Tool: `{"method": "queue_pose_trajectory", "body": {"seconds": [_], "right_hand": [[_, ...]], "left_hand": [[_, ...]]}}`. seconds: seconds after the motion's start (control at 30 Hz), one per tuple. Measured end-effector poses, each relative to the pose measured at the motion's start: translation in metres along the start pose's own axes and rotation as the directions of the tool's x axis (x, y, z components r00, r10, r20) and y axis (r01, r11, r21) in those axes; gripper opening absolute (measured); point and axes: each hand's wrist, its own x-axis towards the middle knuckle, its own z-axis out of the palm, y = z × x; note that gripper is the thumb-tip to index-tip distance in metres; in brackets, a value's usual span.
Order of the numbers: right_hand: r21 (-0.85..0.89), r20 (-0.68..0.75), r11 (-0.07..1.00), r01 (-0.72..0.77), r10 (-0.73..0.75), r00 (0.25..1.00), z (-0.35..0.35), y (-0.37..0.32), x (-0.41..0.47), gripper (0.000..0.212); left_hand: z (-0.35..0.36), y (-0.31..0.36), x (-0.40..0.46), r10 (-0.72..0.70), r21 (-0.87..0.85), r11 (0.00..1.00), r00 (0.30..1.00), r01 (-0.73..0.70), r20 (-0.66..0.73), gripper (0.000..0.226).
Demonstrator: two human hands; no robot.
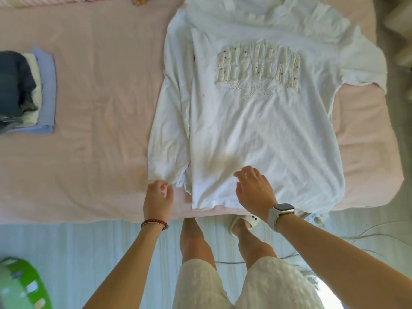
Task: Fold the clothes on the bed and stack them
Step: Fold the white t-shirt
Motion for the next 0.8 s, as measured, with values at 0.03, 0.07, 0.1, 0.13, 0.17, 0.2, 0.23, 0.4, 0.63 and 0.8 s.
{"method": "queue_pose_trajectory", "body": {"seconds": [0.03,0.07,0.1,0.13,0.17,0.2,0.23,0.4,0.63,0.8], "right_hand": [[0.046,-0.005,0.998,0.035,-0.035,0.999,0.001,-0.013,0.007,0.037],[0.089,-0.014,0.995,0.055,-0.054,0.998,0.002,-0.027,0.014,0.037],[0.129,-0.024,0.990,0.063,-0.061,0.998,0.005,-0.041,0.022,0.037],[0.166,-0.037,0.984,0.060,-0.055,0.998,0.008,-0.054,0.029,0.038],[0.200,-0.055,0.979,0.046,-0.036,0.998,0.012,-0.065,0.036,0.040],[0.232,-0.073,0.973,0.020,-0.003,0.997,0.015,-0.075,0.043,0.042],[0.261,-0.096,0.965,-0.011,0.038,0.995,0.016,-0.083,0.050,0.044],[0.292,-0.233,0.950,-0.114,0.186,0.954,0.008,-0.102,0.083,0.049],[0.208,-0.210,0.974,-0.092,0.136,0.968,-0.031,-0.126,0.132,0.049],[0.168,-0.077,0.978,-0.121,0.135,0.988,-0.033,-0.136,0.155,0.049]], "left_hand": [[-0.005,0.007,0.013,-0.012,-0.052,0.999,0.998,0.009,-0.055,0.032],[-0.009,0.013,0.029,-0.053,-0.107,0.993,0.995,0.045,-0.082,0.043],[-0.013,0.019,0.045,-0.123,-0.146,0.983,0.989,0.111,-0.079,0.054],[-0.015,0.022,0.059,-0.191,-0.136,0.974,0.980,0.181,-0.062,0.059],[-0.017,0.026,0.072,-0.227,-0.105,0.969,0.974,0.222,-0.029,0.056],[-0.019,0.027,0.085,-0.201,-0.107,0.974,0.979,0.202,0.015,0.043],[-0.022,0.028,0.094,-0.147,-0.177,0.972,0.987,0.156,0.065,0.025],[-0.083,0.027,0.133,-0.144,-0.410,0.908,0.984,0.091,-0.101,0.015],[-0.195,0.004,0.230,-0.307,-0.299,0.938,0.816,0.174,-0.489,0.035],[-0.163,0.018,0.236,-0.023,0.075,0.996,0.923,0.056,-0.384,0.052]]}}
